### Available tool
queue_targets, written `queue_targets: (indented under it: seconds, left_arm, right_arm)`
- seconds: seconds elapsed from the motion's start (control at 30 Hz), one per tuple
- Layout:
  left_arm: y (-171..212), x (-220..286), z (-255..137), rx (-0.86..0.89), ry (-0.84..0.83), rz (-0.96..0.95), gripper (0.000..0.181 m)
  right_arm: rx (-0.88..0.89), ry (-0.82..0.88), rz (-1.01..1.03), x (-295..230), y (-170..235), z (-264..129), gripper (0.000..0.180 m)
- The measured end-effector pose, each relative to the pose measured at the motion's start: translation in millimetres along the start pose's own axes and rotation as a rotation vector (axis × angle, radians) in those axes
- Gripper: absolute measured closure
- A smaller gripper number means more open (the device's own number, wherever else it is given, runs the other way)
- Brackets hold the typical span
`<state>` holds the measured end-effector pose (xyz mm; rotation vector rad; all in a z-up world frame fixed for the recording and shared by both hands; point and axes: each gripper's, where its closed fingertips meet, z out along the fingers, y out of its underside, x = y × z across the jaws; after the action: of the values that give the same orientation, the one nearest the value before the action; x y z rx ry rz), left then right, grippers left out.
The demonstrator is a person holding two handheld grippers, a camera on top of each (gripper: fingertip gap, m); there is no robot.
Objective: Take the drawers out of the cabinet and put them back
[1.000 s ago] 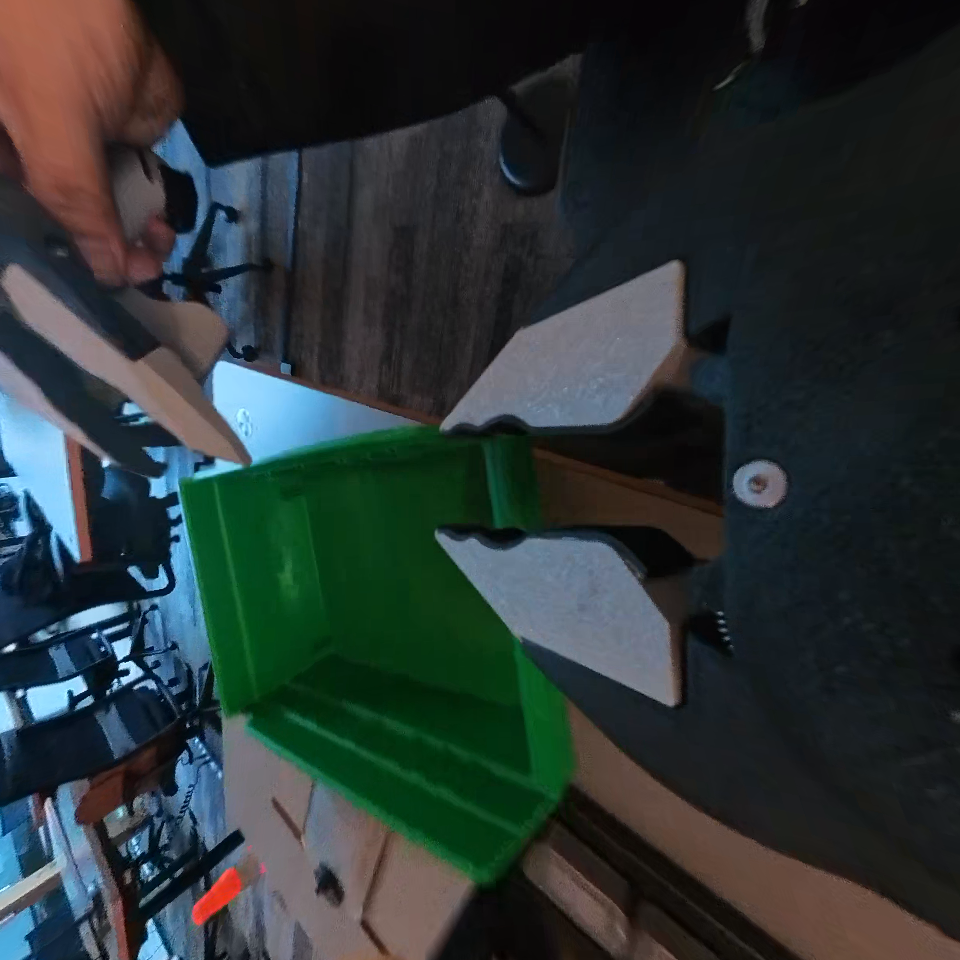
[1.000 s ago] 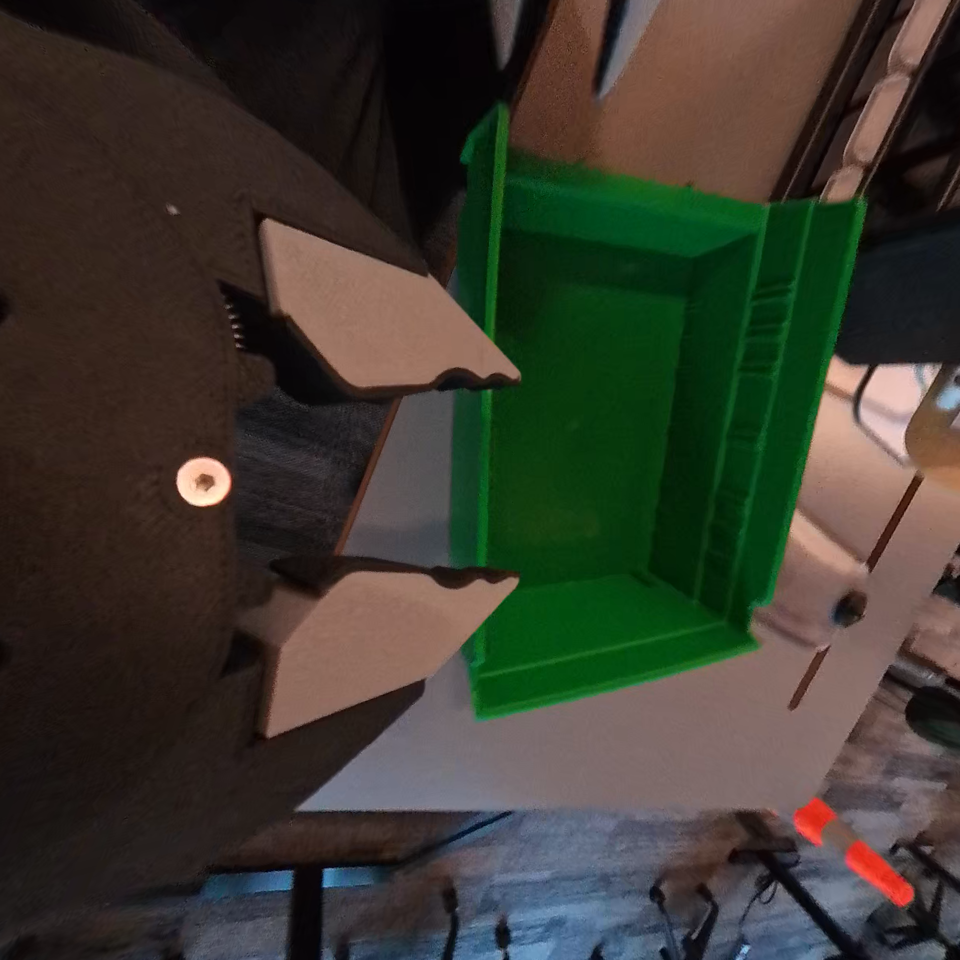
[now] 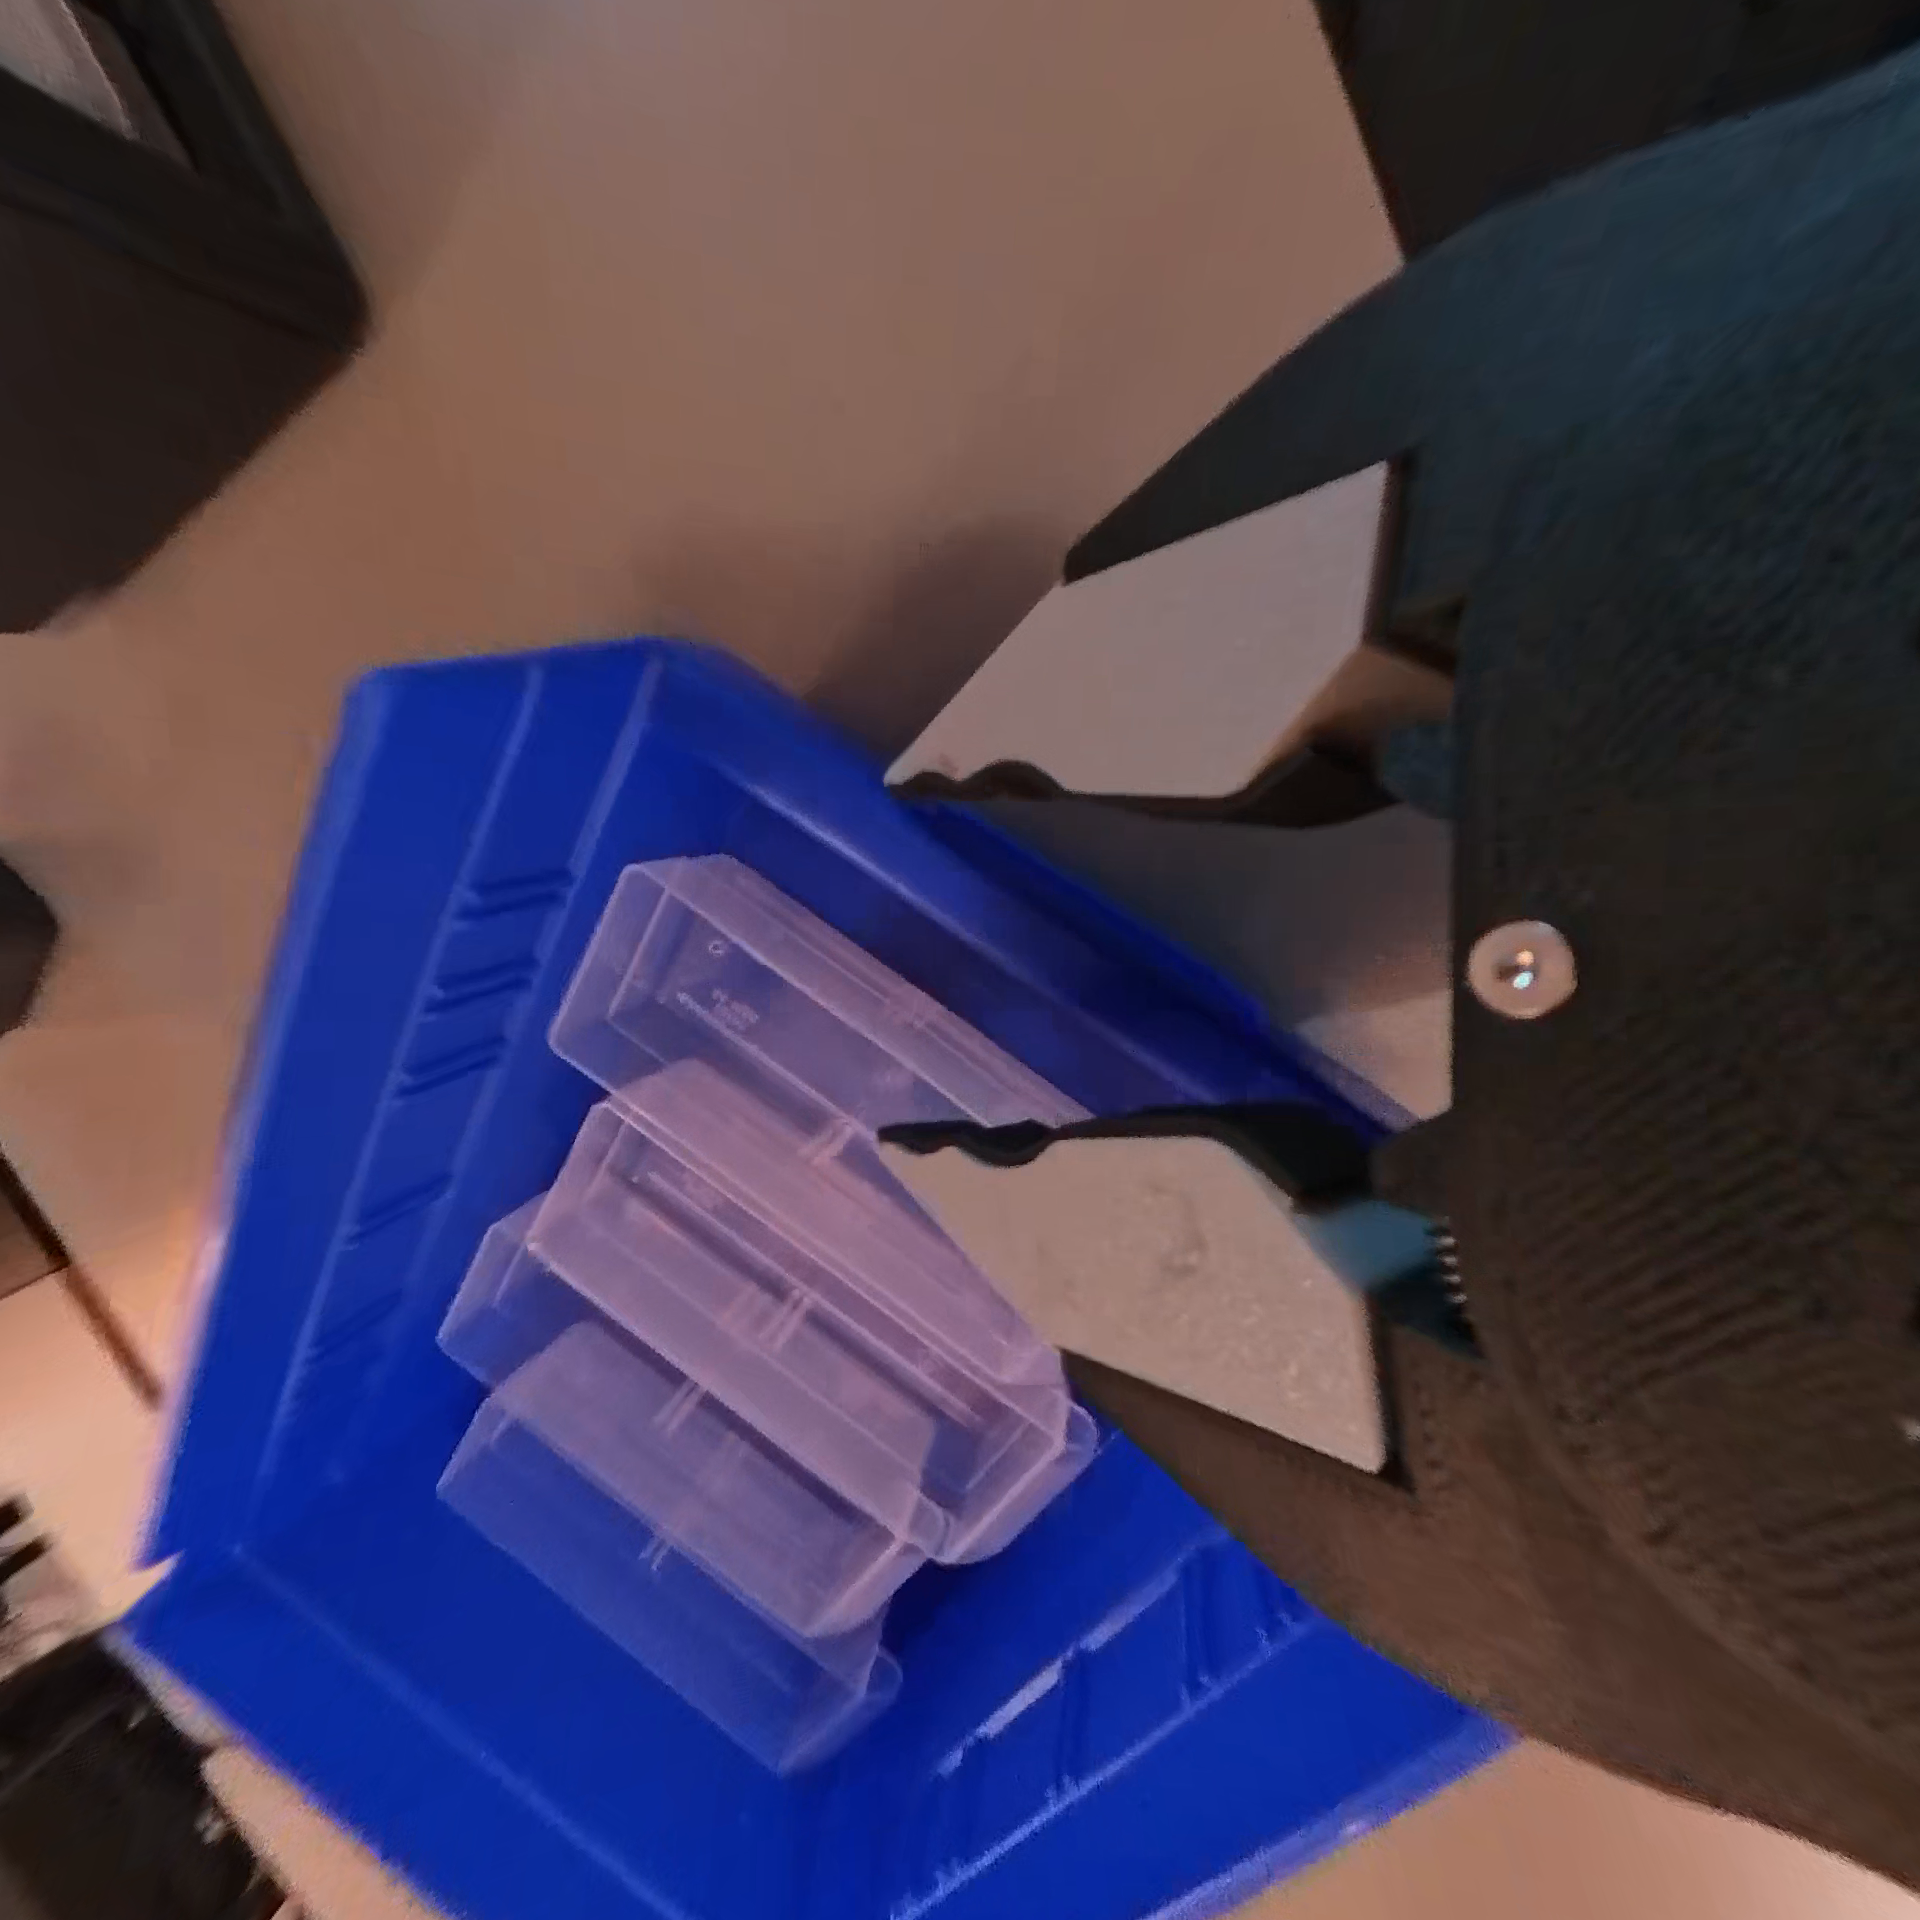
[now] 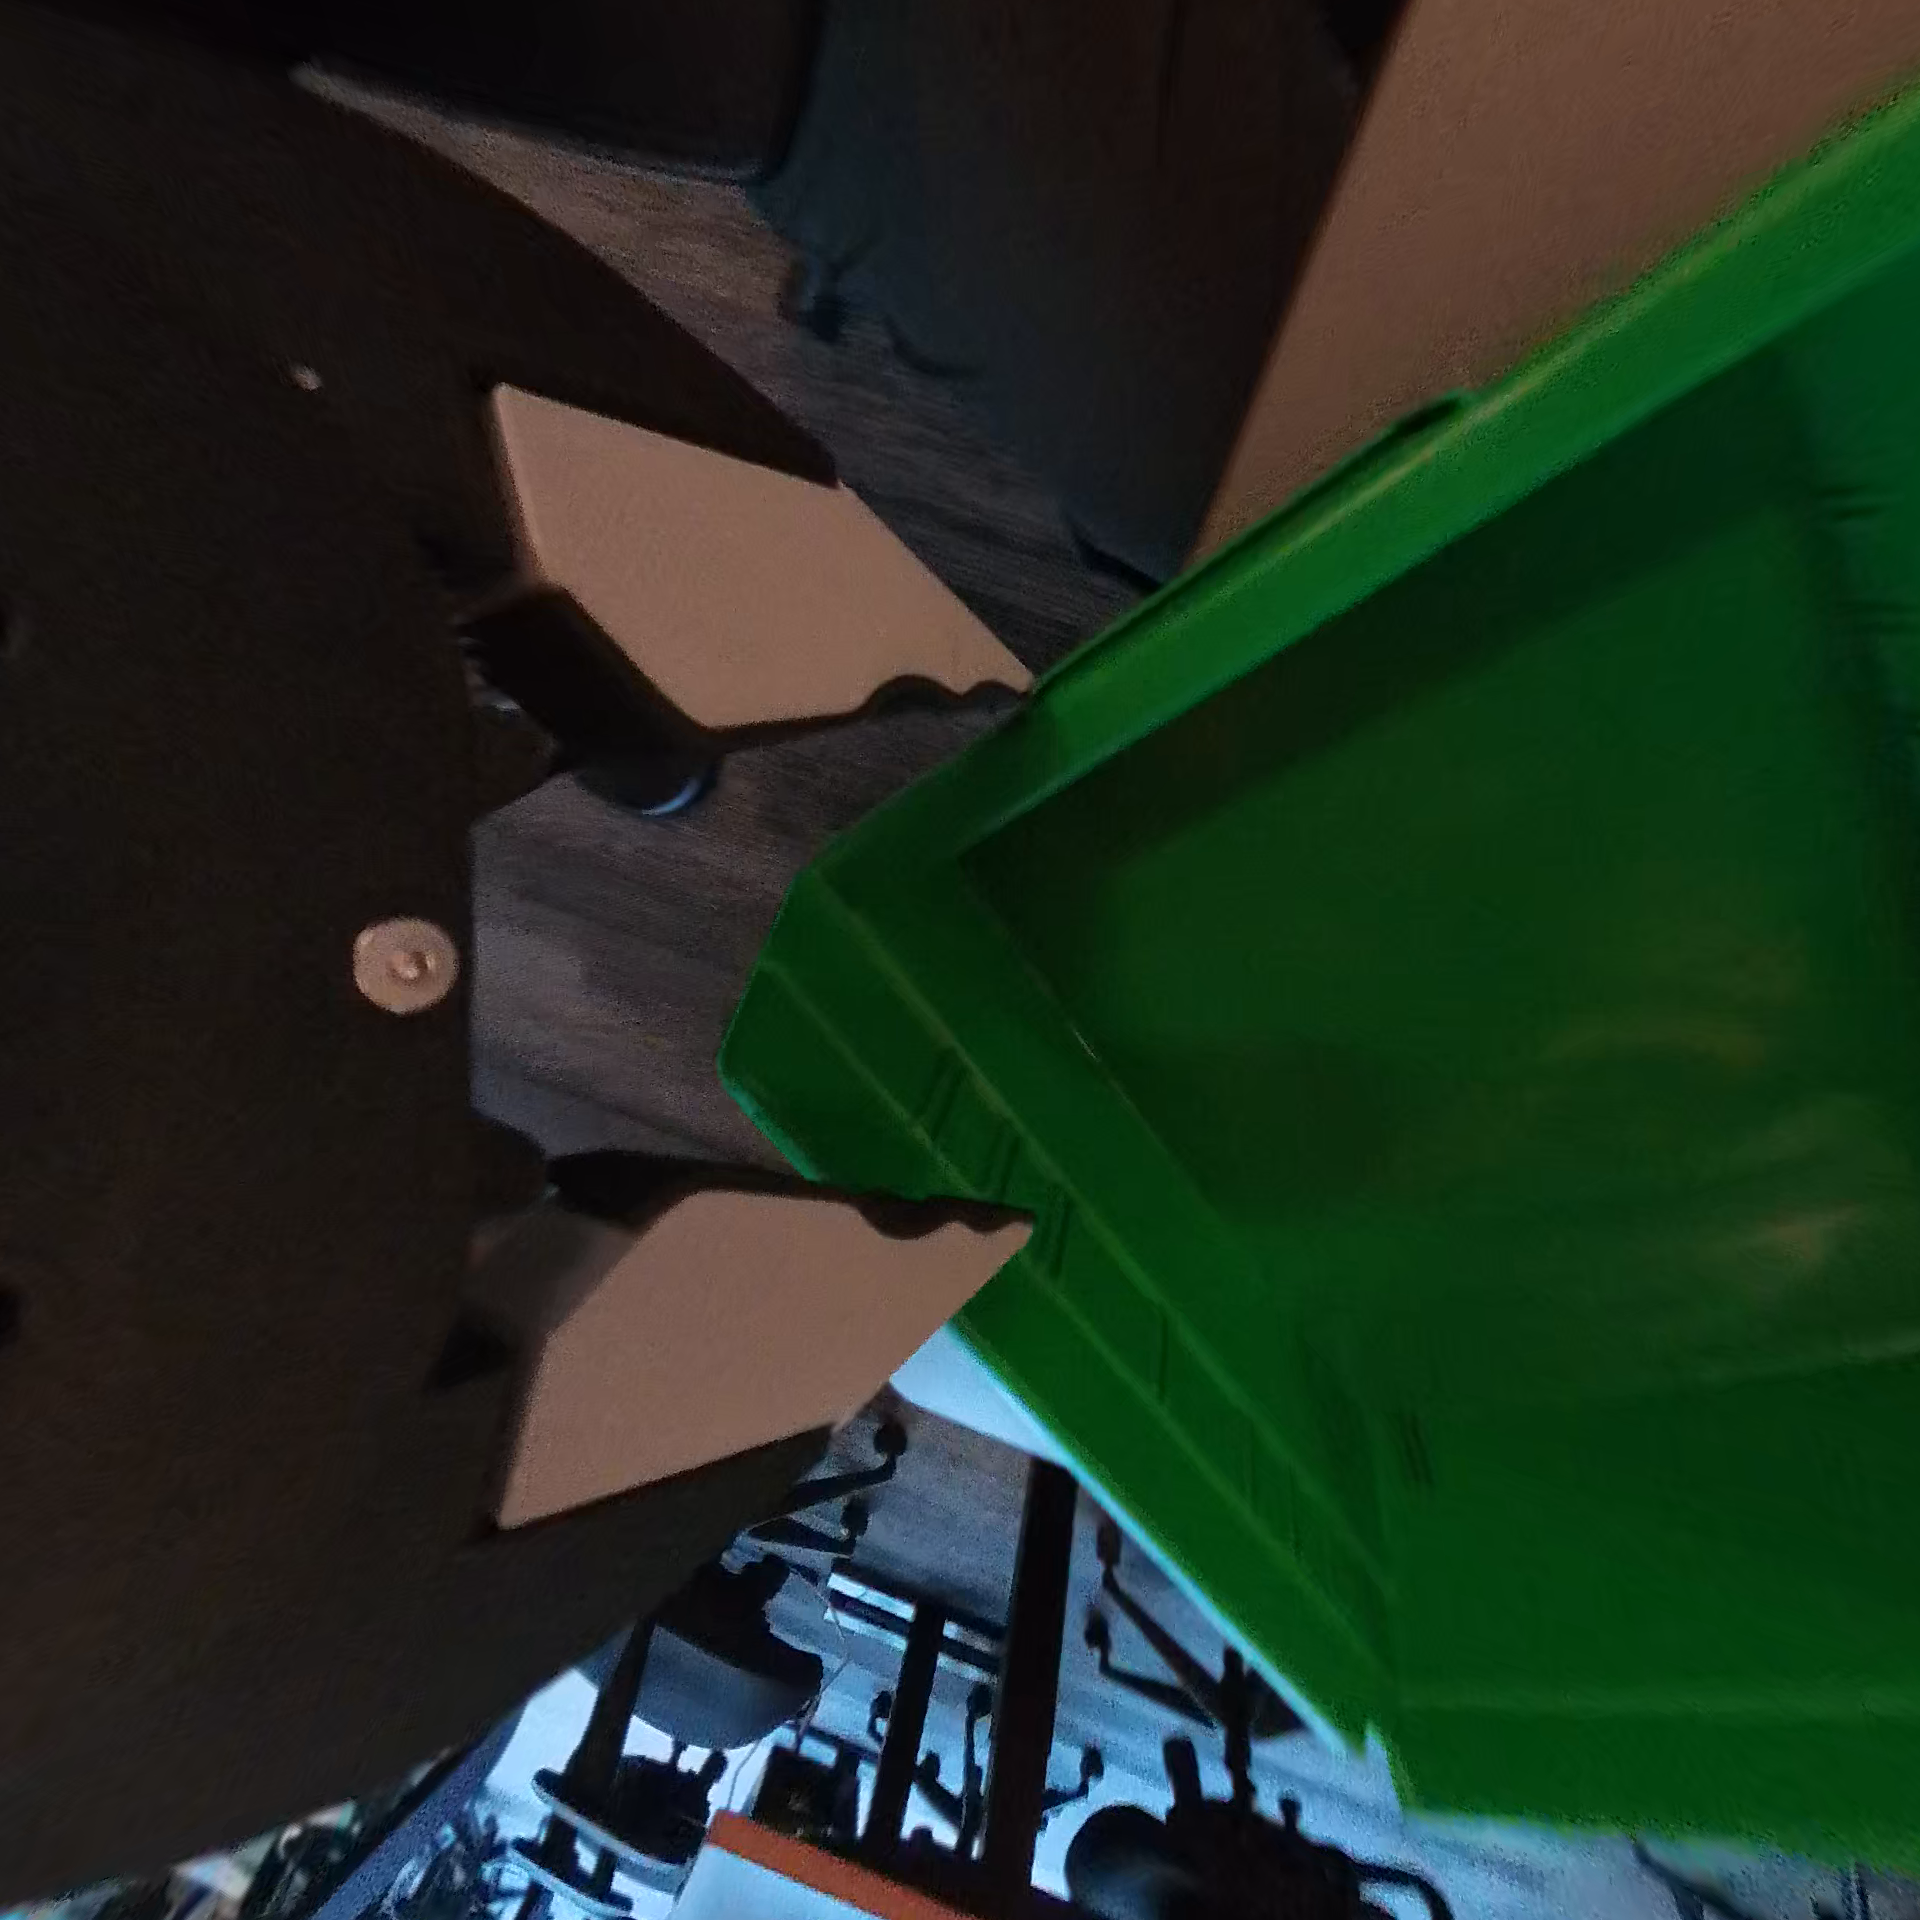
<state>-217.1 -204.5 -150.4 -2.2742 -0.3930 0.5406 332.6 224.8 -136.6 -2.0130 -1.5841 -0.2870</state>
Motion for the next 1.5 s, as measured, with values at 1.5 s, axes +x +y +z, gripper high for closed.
queue_targets:
  seconds: [1.5]
  left_arm:
    - [-61, 32, 30, 0.214, -0.190, -0.004, 0.122]
  right_arm:
    - [0.466, -0.197, 0.373, -52, -155, 0, 0.089]
